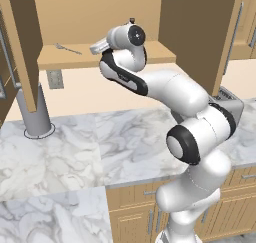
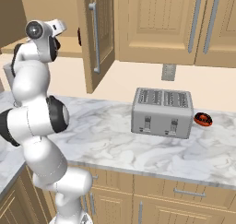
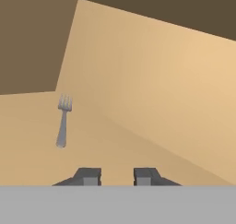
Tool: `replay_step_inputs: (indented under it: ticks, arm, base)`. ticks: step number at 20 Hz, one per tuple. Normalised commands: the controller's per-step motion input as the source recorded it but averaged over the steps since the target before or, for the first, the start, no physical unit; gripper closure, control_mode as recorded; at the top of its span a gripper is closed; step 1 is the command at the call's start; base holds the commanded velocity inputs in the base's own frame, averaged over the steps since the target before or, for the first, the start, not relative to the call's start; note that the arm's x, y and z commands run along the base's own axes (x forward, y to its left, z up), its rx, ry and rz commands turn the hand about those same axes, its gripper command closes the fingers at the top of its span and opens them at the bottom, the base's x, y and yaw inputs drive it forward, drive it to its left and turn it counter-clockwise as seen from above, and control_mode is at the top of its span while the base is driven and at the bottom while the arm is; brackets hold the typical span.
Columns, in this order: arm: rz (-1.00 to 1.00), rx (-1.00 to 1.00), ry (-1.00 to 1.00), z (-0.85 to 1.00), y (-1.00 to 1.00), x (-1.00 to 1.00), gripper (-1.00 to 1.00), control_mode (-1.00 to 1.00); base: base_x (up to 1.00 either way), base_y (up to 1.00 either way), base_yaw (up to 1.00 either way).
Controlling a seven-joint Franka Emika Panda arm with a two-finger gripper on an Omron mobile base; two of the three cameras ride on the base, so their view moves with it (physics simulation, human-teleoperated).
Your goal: Pick the shaker and ketchup from the counter and place them in the cabinet.
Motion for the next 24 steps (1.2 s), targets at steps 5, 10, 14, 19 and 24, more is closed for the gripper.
replay_step_inputs:
  ticks: [5,10,14,19,24]
  arm:
    - [0.00,0.00,0.00,-0.22,0.01,0.25,1.00,-1.00]
    - [0.00,0.00,0.00,-0.07,0.00,0.27,1.00,-1.00]
    - [0.00,0.00,0.00,-0.04,0.00,0.30,1.00,-1.00]
    - [0.00,0.00,0.00,-0.09,0.00,0.31,1.00,-1.00]
    - [0.00,0.00,0.00,-0.18,0.00,0.33,1.00,-1.00]
  base:
    - [0.00,0.00,0.00]
    - [0.00,0.00,0.00]
    - [0.00,0.00,0.00]
    - [0.00,0.00,0.00]
    - [0.00,0.00,0.00]
